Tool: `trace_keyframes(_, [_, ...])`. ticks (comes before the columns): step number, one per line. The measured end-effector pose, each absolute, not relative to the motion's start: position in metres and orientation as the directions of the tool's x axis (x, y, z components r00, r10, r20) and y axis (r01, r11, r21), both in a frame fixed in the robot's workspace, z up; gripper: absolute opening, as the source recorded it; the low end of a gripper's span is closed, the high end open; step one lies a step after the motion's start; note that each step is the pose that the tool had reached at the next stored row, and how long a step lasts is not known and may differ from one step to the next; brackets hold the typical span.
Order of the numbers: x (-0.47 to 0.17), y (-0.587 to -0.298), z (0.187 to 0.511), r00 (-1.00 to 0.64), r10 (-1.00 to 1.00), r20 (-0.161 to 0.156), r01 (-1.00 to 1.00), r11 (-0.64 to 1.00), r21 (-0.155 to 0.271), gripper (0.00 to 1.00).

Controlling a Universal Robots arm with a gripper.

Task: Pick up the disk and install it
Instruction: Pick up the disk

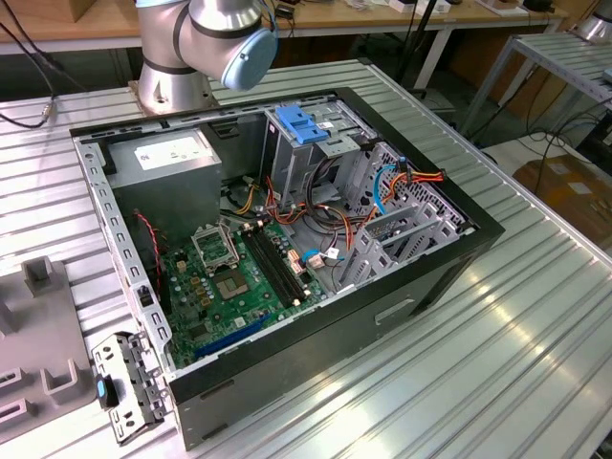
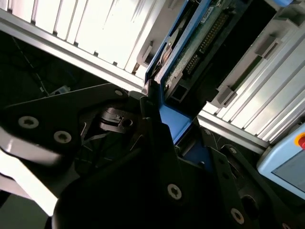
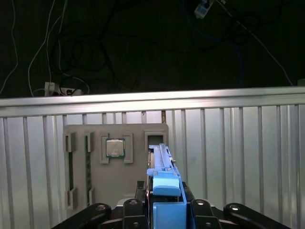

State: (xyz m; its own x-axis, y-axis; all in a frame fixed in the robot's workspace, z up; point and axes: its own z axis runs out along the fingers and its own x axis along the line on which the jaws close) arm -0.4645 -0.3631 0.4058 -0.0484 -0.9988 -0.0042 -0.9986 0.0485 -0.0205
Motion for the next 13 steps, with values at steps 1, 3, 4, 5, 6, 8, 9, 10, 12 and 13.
trace_keyframes(1, [-0.465,-0.363,0.408,-0.048,-0.999,-0.004,-0.999,0.048,-0.021,0.37])
trace_keyframes(3, [-0.465,-0.363,0.413,-0.048,-0.999,-0.004,-0.999,0.049,-0.021,0.37])
trace_keyframes(4, [-0.465,-0.363,0.415,-0.048,-0.999,-0.004,-0.999,0.049,-0.021,0.37])
trace_keyframes(5, [-0.465,-0.363,0.417,-0.048,-0.999,-0.004,-0.999,0.048,-0.021,0.37])
trace_keyframes(6, [-0.465,-0.363,0.419,-0.048,-0.999,-0.004,-0.999,0.048,-0.021,0.37])
trace_keyframes(8, [-0.465,-0.363,0.423,-0.048,-0.999,-0.004,-0.999,0.049,-0.021,0.37])
trace_keyframes(9, [-0.465,-0.363,0.425,-0.048,-0.999,-0.004,-0.999,0.049,-0.021,0.37])
trace_keyframes(10, [-0.465,-0.363,0.427,-0.048,-0.999,-0.004,-0.999,0.048,-0.021,0.37])
trace_keyframes(12, [-0.465,-0.363,0.430,-0.048,-0.999,-0.004,-0.999,0.048,-0.020,0.37])
trace_keyframes(13, [-0.465,-0.363,0.432,-0.048,-0.999,-0.004,-0.999,0.048,-0.021,0.37])
